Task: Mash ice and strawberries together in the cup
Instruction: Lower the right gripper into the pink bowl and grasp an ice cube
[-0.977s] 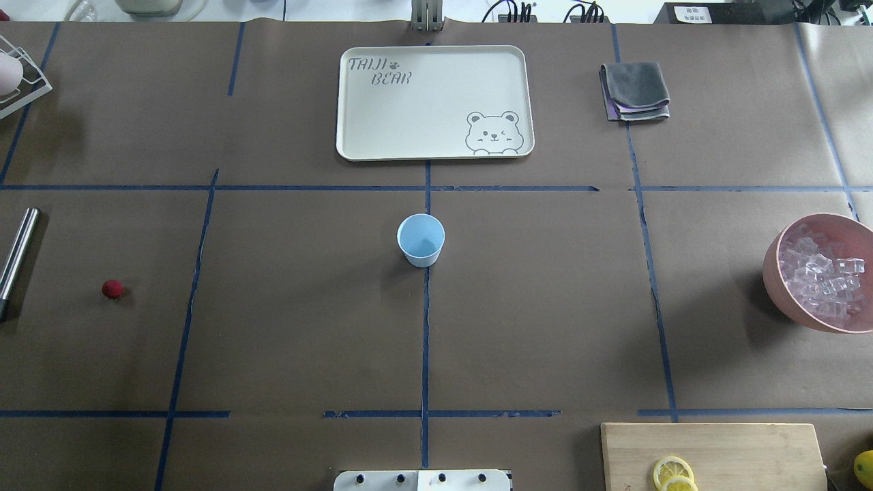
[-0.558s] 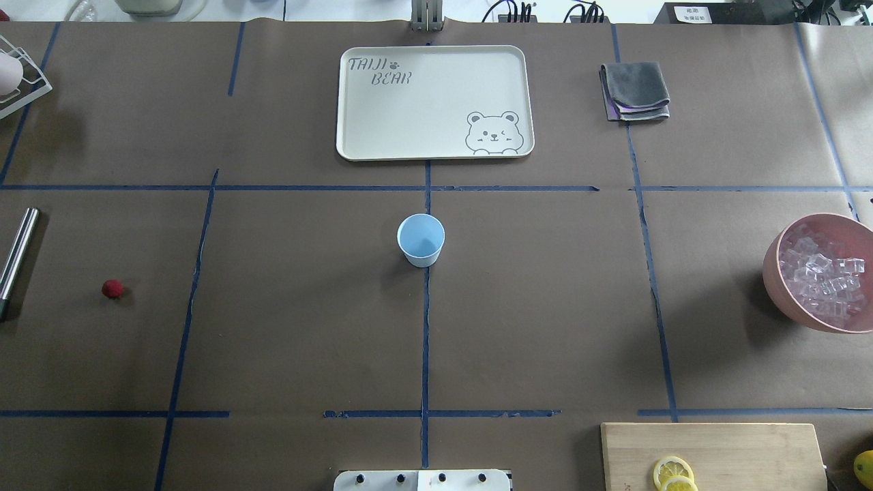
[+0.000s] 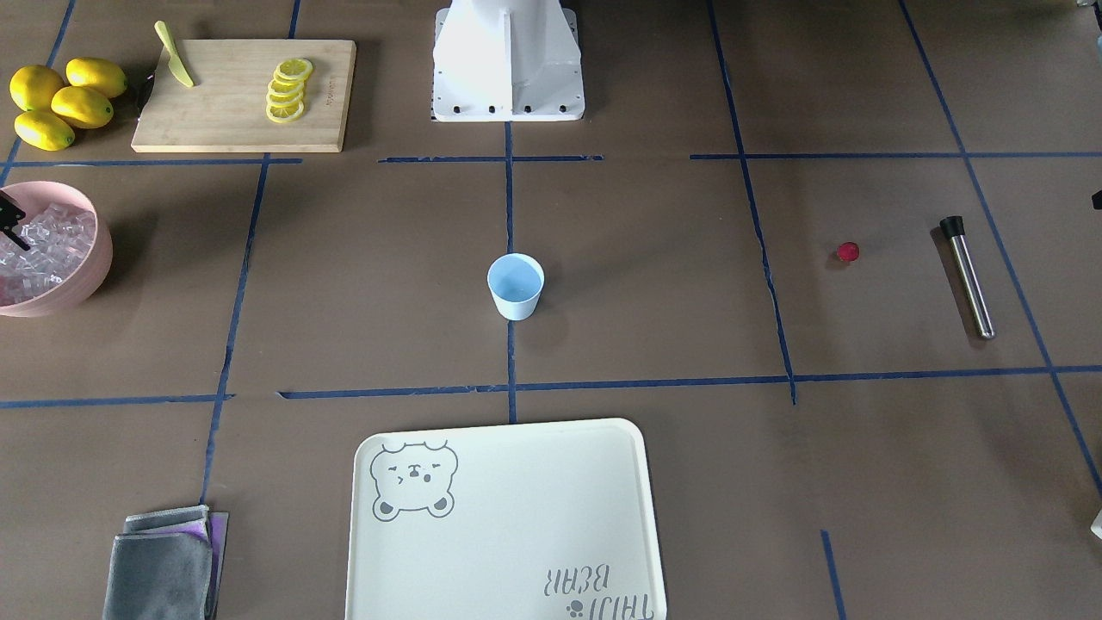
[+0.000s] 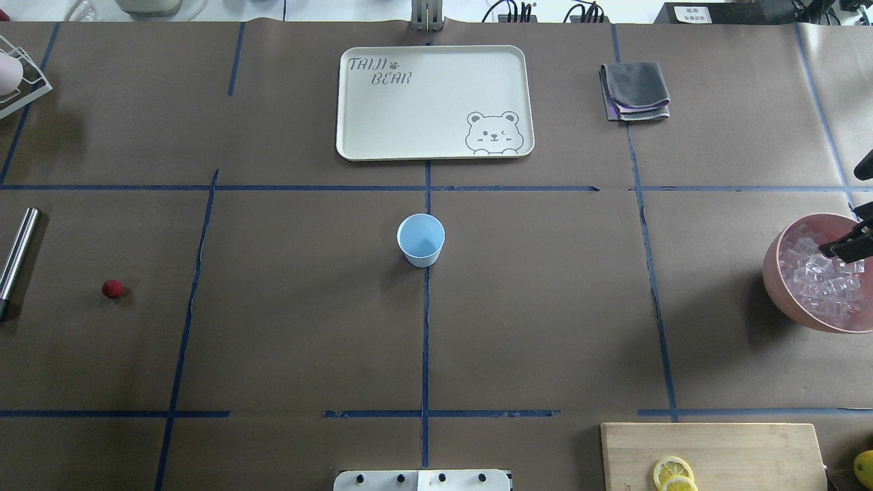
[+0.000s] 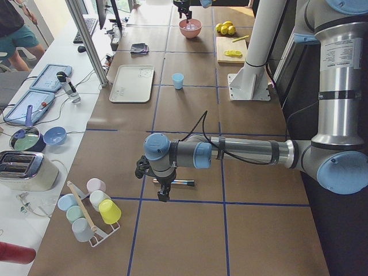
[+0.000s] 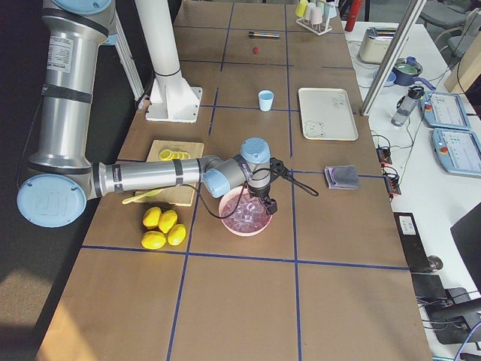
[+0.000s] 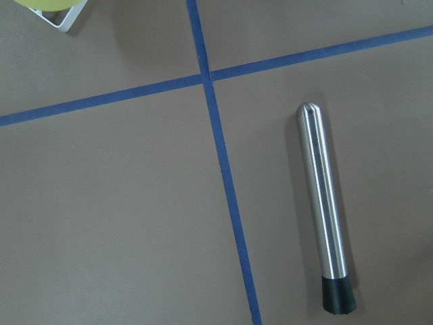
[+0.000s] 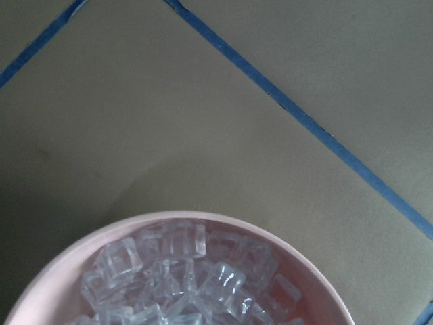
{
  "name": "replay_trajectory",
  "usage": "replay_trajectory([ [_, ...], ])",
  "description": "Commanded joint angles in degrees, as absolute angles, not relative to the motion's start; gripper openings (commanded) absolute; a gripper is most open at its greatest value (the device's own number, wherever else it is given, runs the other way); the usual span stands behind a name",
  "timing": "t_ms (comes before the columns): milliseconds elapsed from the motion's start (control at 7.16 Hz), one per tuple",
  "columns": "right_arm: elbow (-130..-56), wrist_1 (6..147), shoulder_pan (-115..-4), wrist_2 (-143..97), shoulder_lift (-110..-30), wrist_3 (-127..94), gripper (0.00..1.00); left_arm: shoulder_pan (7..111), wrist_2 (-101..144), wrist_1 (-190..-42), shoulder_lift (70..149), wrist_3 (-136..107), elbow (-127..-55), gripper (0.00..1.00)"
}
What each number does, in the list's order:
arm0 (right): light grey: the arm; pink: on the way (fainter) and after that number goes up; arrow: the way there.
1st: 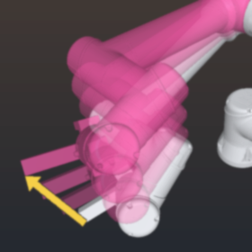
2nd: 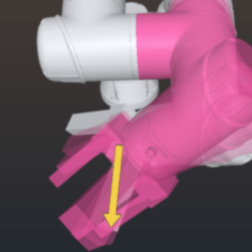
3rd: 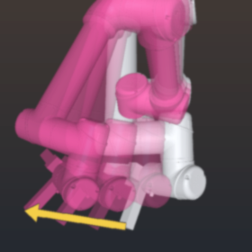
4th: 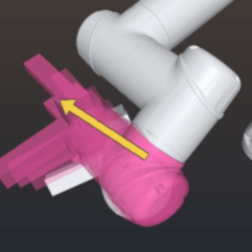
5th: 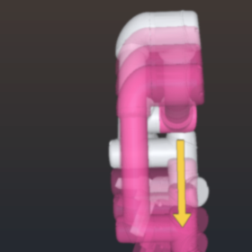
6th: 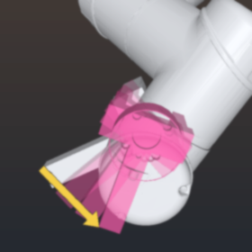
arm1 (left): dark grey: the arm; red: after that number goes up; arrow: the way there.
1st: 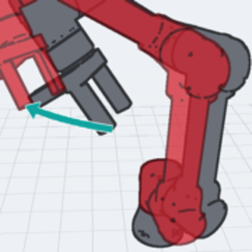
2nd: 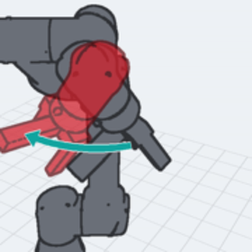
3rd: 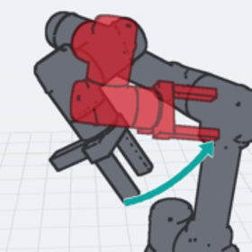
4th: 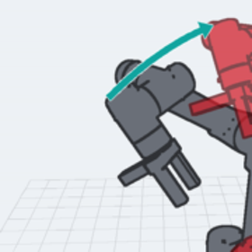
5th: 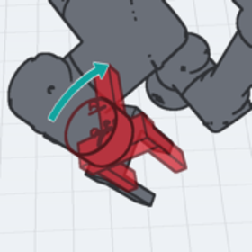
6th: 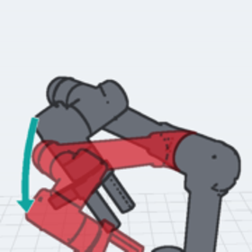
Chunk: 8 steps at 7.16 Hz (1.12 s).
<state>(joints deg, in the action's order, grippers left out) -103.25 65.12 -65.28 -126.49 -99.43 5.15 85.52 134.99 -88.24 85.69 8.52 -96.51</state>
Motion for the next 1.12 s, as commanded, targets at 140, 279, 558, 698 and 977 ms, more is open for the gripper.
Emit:
replay_trajectory([
  [140, -103.0, 65.1, -62.0, -125.7, -99.5, 5.2, 0.91, 85.5, 135.0, -88.2, 85.7, 8.5, -96.4, 1.00],
  [279, -103.0, 65.1, -61.2, -124.5, -100.0, 5.2, 0.89, 85.5, 135.0, -88.2, 85.7, 8.5, -96.5, 1.00],
  [558, -102.9, 65.2, -60.4, -123.0, -100.2, 5.2, 0.81, 85.5, 135.0, -88.2, 85.7, 8.5, -96.5, 1.00],
  [698, -102.9, 65.5, -60.4, -123.2, -100.2, 5.2, 0.65, 85.5, 135.0, -88.2, 85.7, 8.5, -96.6, 1.00],
  [977, -102.9, 65.7, -60.4, -123.7, -100.2, 5.3, 0.20, 85.5, 135.0, -88.2, 85.7, 8.5, -96.6, 1.00],
])
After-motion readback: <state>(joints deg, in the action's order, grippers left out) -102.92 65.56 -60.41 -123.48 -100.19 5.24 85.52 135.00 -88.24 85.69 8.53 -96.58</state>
